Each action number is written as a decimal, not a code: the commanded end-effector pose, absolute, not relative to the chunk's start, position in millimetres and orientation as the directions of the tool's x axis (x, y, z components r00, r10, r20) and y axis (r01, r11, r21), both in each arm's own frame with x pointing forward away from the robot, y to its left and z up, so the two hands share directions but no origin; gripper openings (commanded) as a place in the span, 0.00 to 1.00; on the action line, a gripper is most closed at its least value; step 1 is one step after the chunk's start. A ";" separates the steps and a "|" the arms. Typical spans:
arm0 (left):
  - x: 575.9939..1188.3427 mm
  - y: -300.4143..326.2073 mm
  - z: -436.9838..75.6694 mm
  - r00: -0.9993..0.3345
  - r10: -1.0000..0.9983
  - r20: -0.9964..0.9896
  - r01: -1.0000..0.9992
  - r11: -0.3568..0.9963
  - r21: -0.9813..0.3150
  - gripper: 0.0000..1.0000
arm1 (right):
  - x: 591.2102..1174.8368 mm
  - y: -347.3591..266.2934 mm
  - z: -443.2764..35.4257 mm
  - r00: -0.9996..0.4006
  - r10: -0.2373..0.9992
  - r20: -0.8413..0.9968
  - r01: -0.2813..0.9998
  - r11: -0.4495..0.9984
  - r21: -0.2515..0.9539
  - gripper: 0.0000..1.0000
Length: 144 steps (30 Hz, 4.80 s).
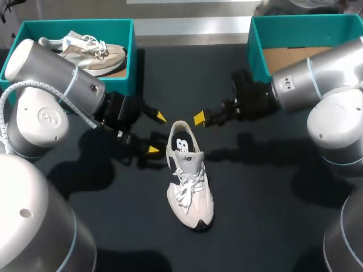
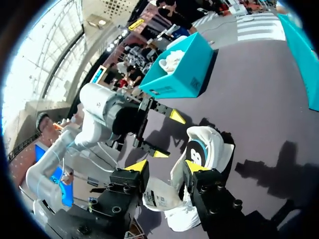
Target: Take the shoe out of the shoebox, open the shoe tongue, remove and reinsert the insole, then place the shoe into the shoebox
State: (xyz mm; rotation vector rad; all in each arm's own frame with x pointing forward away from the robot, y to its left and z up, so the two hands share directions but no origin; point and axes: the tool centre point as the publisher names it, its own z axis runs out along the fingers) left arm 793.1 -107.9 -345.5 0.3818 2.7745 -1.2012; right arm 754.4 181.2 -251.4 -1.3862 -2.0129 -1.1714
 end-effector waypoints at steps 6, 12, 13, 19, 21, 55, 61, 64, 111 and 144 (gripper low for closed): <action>790.6 -86.1 -320.1 -0.948 0.252 -0.195 0.316 0.671 -0.670 1.00 | 757.0 204.7 -262.0 -0.275 0.842 0.464 0.941 0.138 0.308 0.00; 793.3 -64.1 -289.3 -0.928 0.282 -0.243 0.371 0.659 -0.654 1.00 | 757.0 204.7 -262.0 -0.275 0.842 0.464 0.941 0.138 0.308 0.00; 794.7 -61.4 -284.7 -0.929 0.270 -0.254 0.371 0.661 -0.652 1.00 | 757.0 204.7 -262.0 -0.275 0.842 0.464 0.941 0.138 0.308 0.00; 805.4 -49.5 -266.4 -0.929 0.226 -0.293 0.366 0.678 -0.637 1.00 | 761.4 206.5 -270.5 -0.205 0.916 0.345 0.921 0.061 0.384 0.00; 809.4 -46.1 -262.8 -0.935 0.211 -0.286 0.350 0.682 -0.643 1.00 | 762.4 209.0 -273.3 -0.173 0.960 0.221 0.916 0.075 0.393 0.00; 832.6 -31.4 -260.3 -0.954 0.170 -0.246 0.294 0.681 -0.671 1.00 | 758.7 223.0 -342.5 -0.046 0.975 -0.216 0.951 0.109 0.289 0.00; 832.6 -31.4 -260.3 -0.954 0.170 -0.246 0.294 0.681 -0.671 1.00 | 765.2 221.5 -359.0 -0.047 0.982 -0.184 0.953 0.099 0.286 0.00; 832.6 -31.4 -260.3 -0.954 0.170 -0.246 0.294 0.681 -0.671 1.00 | 770.5 219.9 -367.0 -0.048 0.985 -0.163 0.957 0.092 0.275 0.00; 832.6 -31.4 -260.3 -0.954 0.170 -0.246 0.294 0.681 -0.671 1.00 | 798.7 217.4 -394.9 -0.176 0.982 -0.072 0.956 0.188 0.226 0.00; 832.6 -31.4 -260.3 -0.954 0.170 -0.246 0.294 0.681 -0.671 1.00 | 722.2 227.0 -349.0 -0.061 0.996 0.066 0.993 0.067 -0.098 1.00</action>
